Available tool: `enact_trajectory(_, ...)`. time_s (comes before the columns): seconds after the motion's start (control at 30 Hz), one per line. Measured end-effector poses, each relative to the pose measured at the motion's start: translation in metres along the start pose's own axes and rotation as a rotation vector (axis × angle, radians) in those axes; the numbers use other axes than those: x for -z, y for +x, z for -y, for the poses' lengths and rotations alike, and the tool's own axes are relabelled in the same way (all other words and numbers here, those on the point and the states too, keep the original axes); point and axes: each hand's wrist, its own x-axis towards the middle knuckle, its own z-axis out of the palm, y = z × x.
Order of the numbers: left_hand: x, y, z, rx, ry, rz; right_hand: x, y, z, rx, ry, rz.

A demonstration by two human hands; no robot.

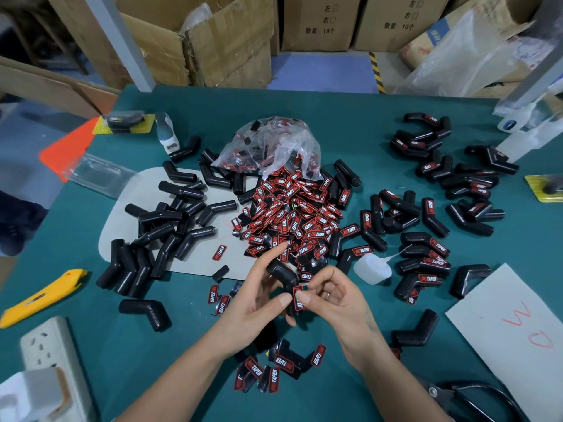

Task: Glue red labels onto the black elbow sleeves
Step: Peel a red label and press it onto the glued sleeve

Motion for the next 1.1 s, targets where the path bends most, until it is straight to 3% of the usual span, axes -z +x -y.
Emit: enact_trajectory(1.1,-0.0031,-0.0001,-0.0004,0.008,-0.043,-0.085,-0.0005,-0.0011,0.001,0.025,0.007,-0.059)
